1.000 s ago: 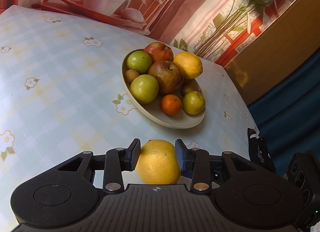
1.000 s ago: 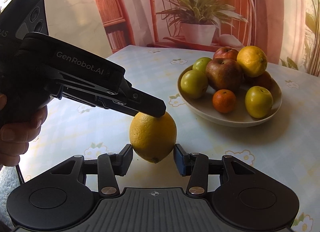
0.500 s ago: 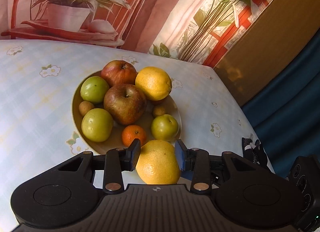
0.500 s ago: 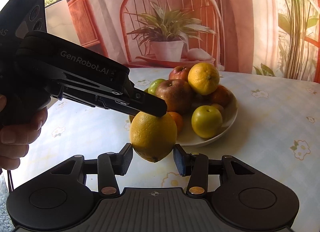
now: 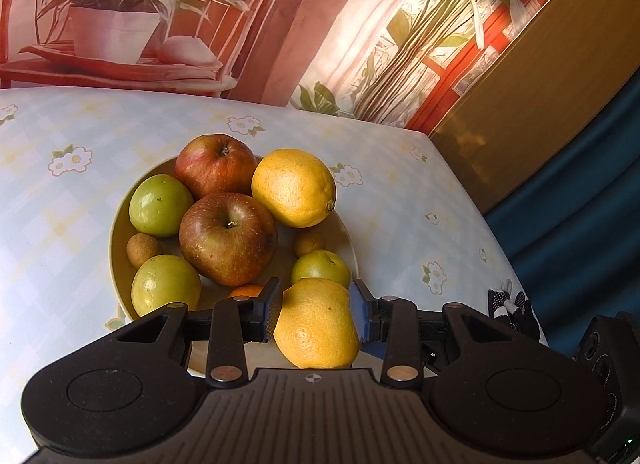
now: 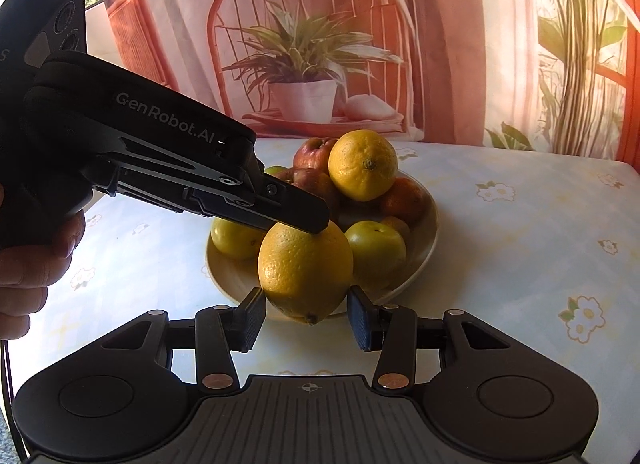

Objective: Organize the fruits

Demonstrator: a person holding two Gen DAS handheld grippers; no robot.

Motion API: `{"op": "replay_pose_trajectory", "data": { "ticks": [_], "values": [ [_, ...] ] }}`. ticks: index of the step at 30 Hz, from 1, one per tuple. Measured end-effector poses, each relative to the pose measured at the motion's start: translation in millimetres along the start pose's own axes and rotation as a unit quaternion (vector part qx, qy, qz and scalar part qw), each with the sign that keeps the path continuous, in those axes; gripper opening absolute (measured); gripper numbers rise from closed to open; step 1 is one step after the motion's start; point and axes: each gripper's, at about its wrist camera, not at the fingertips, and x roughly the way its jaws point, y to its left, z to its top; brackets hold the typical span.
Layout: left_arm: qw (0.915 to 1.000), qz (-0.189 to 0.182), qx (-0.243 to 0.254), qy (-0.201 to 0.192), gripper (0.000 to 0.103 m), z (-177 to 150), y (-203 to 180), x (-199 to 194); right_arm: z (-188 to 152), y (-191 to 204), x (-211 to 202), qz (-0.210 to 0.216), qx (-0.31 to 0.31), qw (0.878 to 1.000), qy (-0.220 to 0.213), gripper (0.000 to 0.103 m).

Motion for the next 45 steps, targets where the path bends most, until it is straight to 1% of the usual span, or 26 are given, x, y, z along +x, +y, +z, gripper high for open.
{"op": "replay_pose_trajectory", "data": {
  "ticks": [4, 9, 14, 19, 24, 32, 35, 39, 40, 41, 45],
  "values": [
    [1.0, -0.001, -0.001, -0.001, 0.039, 1, 0, 0, 0, -3, 1, -0.009, -0.001, 1.0, 0.003, 0.042],
    [0.9999, 0.01, 0.0, -0.009, 0.039, 1, 4, -5, 0, -6, 2, -0.018, -0.001, 1.0, 0.009, 0.041],
    [0.9994, 0.029, -0.003, -0.017, 0.037, 0, 11, -12, 1, -8, 5, -0.03, 0.011, 0.999, 0.017, 0.042],
    [0.9987, 0.045, -0.002, -0.025, 0.037, -1, 16, -22, 2, -5, 6, -0.038, 0.009, 0.999, 0.02, 0.042],
    [0.9969, 0.07, 0.013, -0.035, 0.037, -3, 18, -33, 2, -5, 6, -0.045, 0.018, 0.999, 0.024, 0.042],
    [0.9896, 0.124, 0.048, -0.056, 0.04, -13, 20, -54, 3, 2, 3, -0.062, 0.008, 0.998, 0.025, 0.042],
    [0.9884, 0.131, 0.047, -0.061, 0.04, -16, 22, -62, 3, 4, 1, -0.065, 0.007, 0.998, 0.024, 0.042],
    [0.9864, 0.141, 0.052, -0.067, 0.04, -20, 22, -70, 6, 7, -5, -0.063, 0.006, 0.998, 0.012, 0.042],
    [0.986, 0.142, 0.054, -0.069, 0.04, -21, 22, -72, 7, 8, -7, -0.061, 0.006, 0.998, 0.006, 0.041],
    [0.9858, 0.142, 0.055, -0.07, 0.04, -22, 22, -73, 8, 10, -8, -0.058, 0.005, 0.998, 0.0, 0.038],
    [0.9855, 0.142, 0.06, -0.072, 0.04, -26, 20, -76, 13, 11, -7, -0.06, 0.008, 0.998, -0.006, 0.038]
  ]
}}
